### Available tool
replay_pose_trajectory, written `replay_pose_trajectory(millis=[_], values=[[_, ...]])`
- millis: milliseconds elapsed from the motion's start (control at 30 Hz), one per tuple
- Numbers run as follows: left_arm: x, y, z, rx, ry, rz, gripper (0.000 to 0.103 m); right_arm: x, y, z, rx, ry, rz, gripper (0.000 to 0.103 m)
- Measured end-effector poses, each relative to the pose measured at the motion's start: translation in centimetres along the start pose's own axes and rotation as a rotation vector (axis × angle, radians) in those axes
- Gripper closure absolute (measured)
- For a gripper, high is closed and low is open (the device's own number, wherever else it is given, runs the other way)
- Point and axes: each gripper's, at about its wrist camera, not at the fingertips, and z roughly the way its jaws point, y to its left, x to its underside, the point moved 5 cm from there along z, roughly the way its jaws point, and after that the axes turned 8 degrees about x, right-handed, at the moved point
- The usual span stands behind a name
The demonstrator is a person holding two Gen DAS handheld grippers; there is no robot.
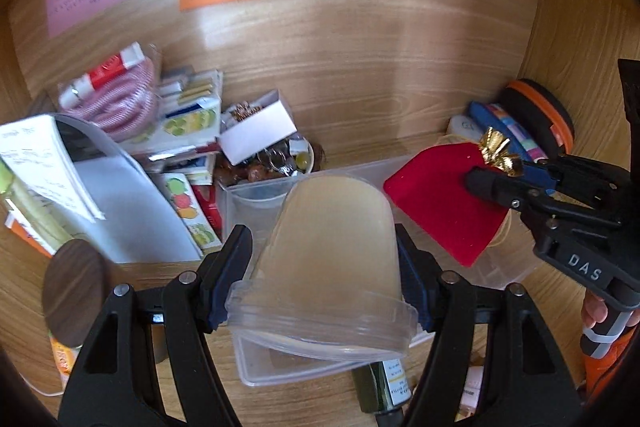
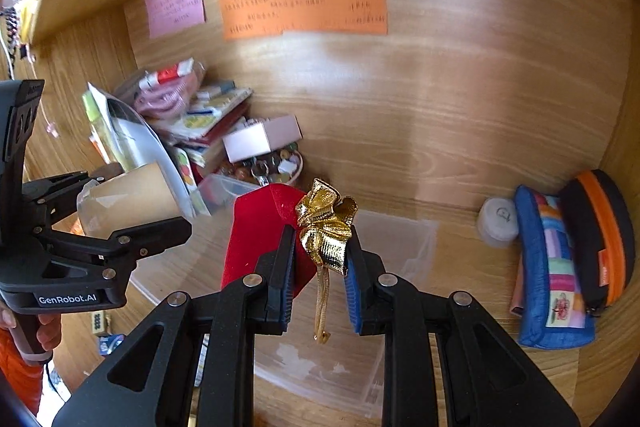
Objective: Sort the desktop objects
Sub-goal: 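Carry the pouch and cream container with both grippers over the clear plastic box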
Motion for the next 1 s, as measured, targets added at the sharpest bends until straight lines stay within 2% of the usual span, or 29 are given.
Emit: replay_pose_trajectory(millis=[200, 367, 500, 633, 767, 1000], values=[[0.4, 0.4, 2.8, 0.007, 0.052, 0.000, 0.034, 0.9, 0.0, 2.8, 0.003, 0.079, -0.021, 0.082], [0.9, 0.8, 4.6, 0.004, 0.091, -0.001, 0.034, 1.9, 0.2, 4.1, 0.013, 0.108, -0.043, 0.082], [1.4, 0.7, 5.4, 0.013, 0.117, 0.006, 0.034, 2.5, 0.6, 4.9, 0.028, 0.126, -0.062, 0.081], [1.8, 0.7, 6.2, 0.003, 0.144, 0.021, 0.034, 3.3, 1.1, 5.7, -0.010, 0.164, -0.079, 0.081], [2.2, 0.8, 6.8, -0.002, 0.169, 0.035, 0.034, 3.7, 1.2, 6.2, 0.020, 0.178, -0.119, 0.081], [2.7, 0.4, 8.0, -0.009, 0.207, 0.047, 0.034, 4.1, 1.3, 6.7, -0.005, 0.212, -0.144, 0.081]])
